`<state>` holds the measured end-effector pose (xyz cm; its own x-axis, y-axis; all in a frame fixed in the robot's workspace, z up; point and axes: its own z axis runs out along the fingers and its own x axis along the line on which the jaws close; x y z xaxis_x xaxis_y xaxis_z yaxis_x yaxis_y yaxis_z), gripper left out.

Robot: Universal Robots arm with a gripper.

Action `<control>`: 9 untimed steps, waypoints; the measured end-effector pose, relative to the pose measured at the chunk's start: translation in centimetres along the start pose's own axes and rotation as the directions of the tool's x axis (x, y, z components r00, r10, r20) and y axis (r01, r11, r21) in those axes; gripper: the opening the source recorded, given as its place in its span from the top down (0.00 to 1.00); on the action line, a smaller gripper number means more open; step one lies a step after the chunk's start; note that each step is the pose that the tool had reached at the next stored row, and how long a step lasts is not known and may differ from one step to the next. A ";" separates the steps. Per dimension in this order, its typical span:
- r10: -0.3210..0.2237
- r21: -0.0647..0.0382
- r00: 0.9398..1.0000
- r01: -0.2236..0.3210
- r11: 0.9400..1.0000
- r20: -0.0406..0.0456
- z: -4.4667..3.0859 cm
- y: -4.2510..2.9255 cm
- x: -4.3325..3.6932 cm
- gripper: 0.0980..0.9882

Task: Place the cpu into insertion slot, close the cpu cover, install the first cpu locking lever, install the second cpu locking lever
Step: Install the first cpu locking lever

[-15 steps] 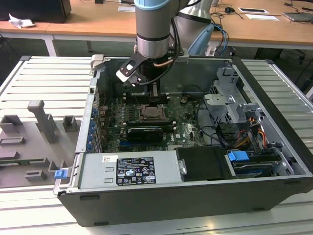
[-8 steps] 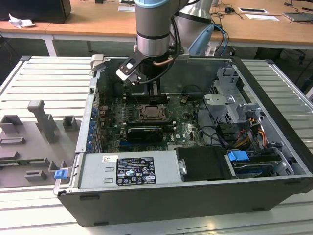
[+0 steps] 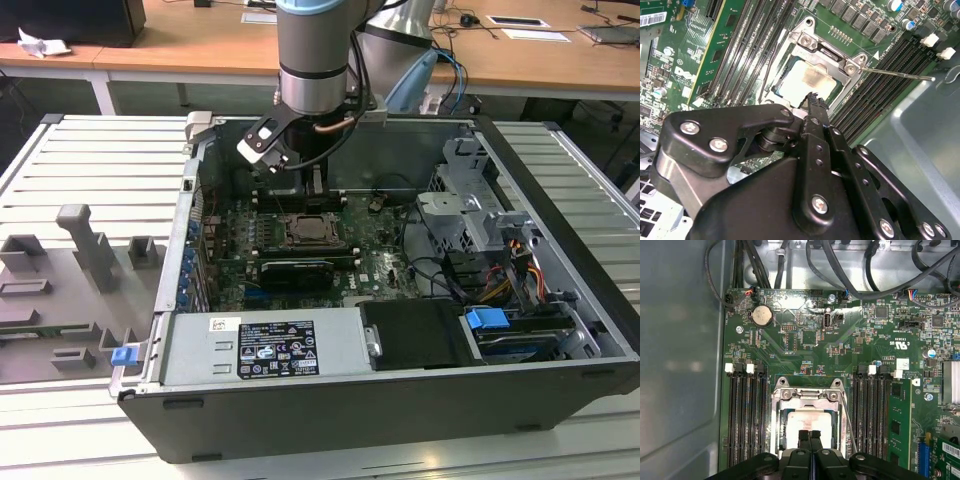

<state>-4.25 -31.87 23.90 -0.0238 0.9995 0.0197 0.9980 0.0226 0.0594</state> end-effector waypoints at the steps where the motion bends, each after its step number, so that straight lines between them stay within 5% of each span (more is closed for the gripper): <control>1: 0.000 0.000 1.000 0.000 1.000 0.000 0.00 0.00 0.00 0.99; 9: 0.000 0.000 1.000 0.000 1.000 0.000 -0.11 0.00 0.00 0.99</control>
<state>-4.25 -31.87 24.01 -0.0238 0.9995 0.0198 0.9980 0.0226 0.0594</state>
